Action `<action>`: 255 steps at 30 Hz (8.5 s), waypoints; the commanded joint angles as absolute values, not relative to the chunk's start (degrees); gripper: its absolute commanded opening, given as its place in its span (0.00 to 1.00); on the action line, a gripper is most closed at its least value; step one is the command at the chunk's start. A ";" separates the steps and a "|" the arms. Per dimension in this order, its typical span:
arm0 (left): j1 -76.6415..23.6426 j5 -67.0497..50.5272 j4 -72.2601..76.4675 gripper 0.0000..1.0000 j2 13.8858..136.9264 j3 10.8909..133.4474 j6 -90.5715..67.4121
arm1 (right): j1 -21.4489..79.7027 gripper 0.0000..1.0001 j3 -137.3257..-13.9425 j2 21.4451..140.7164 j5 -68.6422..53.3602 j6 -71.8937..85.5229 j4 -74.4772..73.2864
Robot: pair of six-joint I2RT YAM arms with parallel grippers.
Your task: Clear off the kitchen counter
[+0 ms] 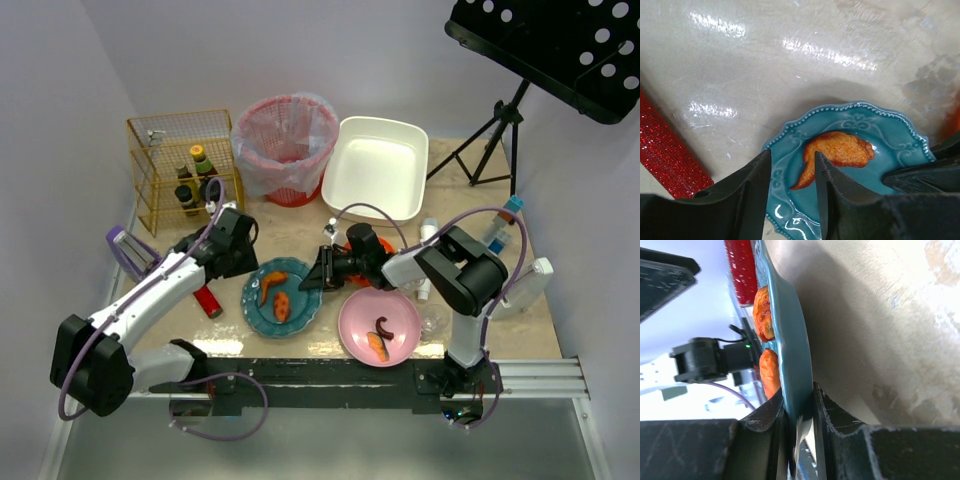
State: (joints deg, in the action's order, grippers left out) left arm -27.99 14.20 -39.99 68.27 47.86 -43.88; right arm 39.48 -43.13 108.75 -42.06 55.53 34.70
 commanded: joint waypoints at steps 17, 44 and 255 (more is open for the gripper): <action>-26.02 16.96 -43.42 0.47 62.76 61.77 -40.08 | 38.67 0.00 -48.86 95.63 -43.25 68.29 41.76; -26.01 26.54 -43.42 0.67 52.39 82.18 -35.07 | 35.43 0.00 -86.11 97.11 -32.61 83.14 22.25; -26.01 12.92 -40.69 0.68 51.68 63.72 -36.39 | 11.87 0.81 -97.56 124.81 22.23 60.56 -5.36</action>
